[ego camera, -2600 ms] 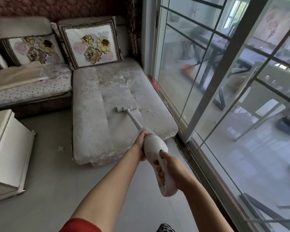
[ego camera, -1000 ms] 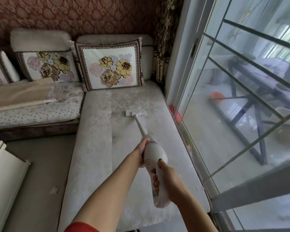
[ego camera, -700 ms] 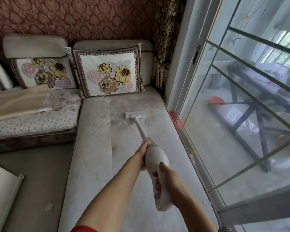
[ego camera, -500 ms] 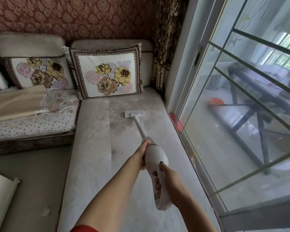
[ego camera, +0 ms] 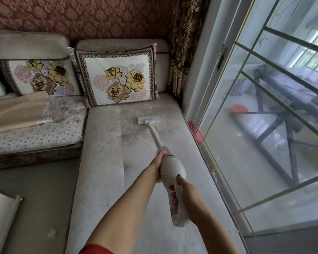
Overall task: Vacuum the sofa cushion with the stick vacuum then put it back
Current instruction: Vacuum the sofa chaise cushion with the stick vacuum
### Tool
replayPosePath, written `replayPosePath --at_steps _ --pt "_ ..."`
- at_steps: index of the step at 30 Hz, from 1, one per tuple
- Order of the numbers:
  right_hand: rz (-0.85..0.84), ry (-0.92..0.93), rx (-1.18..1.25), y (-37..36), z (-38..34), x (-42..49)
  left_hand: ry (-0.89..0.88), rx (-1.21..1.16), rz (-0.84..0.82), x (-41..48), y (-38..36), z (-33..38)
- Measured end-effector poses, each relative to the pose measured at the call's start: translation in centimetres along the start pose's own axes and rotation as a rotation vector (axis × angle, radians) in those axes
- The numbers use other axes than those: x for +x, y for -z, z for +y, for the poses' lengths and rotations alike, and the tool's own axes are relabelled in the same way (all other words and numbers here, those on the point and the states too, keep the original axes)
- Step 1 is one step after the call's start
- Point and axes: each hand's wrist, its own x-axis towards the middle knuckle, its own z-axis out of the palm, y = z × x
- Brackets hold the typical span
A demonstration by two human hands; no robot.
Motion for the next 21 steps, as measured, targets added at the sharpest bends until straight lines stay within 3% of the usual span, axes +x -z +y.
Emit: replayPosePath --at_steps 21 --pt "-0.022 0.001 0.039 6.9 5.8 -5.8 0.025 0.031 0.045 -5.9 -4.7 -8.4"
